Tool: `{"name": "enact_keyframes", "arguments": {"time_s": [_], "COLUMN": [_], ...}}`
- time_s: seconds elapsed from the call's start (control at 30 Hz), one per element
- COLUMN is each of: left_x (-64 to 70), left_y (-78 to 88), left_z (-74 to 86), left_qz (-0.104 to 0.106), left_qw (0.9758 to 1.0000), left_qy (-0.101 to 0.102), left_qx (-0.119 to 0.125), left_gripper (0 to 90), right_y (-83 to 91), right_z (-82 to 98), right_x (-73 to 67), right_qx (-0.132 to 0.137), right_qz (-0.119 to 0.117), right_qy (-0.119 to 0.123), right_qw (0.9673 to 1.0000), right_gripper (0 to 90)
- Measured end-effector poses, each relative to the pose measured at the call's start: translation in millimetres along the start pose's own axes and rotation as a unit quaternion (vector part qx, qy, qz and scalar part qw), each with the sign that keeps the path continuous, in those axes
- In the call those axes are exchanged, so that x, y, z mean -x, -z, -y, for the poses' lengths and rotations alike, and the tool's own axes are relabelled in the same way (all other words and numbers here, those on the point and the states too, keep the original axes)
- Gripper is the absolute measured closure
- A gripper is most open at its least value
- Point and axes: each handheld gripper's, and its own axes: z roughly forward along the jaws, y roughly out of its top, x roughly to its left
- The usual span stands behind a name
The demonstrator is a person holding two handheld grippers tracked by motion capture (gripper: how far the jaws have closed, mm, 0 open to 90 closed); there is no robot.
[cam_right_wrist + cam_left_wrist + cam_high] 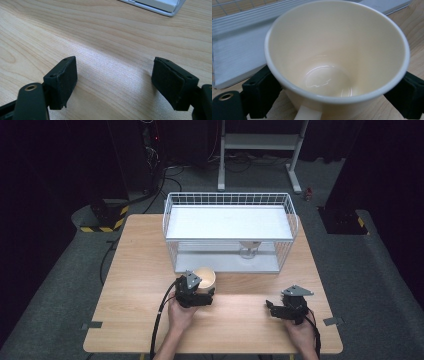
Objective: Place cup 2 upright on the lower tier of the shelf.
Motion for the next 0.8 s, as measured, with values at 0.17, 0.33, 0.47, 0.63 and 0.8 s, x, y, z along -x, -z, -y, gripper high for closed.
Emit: {"name": "enact_keyframes", "arguments": {"time_s": [0.17, 0.33, 0.47, 0.63, 0.8], "left_x": [-0.2, -1.0, -0.2, -1.5, -3.4], "left_y": [0.4, 0.8, 1.2, 2.6, 4.3], "left_z": [-0.3, -0.7, -0.7, -1.4, -2.4], "left_qz": [-0.004, -0.005, -0.004, -0.005, -0.005], "left_qw": [1.0000, 1.0000, 1.0000, 1.0000, 0.9999], "left_qy": [0.001, 0.002, -0.002, 0.001, 0.004], "left_qx": [-0.001, -0.001, 0.001, 0.004, 0.009], "left_gripper": [9.4, 9.4, 9.4, 9.5, 9.5], "right_y": [0.0, 0.0, 0.0, 0.0, 0.0], "right_z": [0.0, 0.0, 0.0, 0.0, 0.0], "right_x": [0.0, 0.0, 0.0, 0.0, 0.0], "right_qx": [0.000, 0.000, 0.000, 0.000, 0.000], "right_qz": [0.000, 0.000, 0.000, 0.000, 0.000], "right_qy": [0.000, 0.000, 0.000, 0.000, 0.000], "right_qw": [1.0000, 1.0000, 1.0000, 1.0000, 1.0000], "right_gripper": [20.8, 20.8, 20.8, 20.8, 20.8]}}
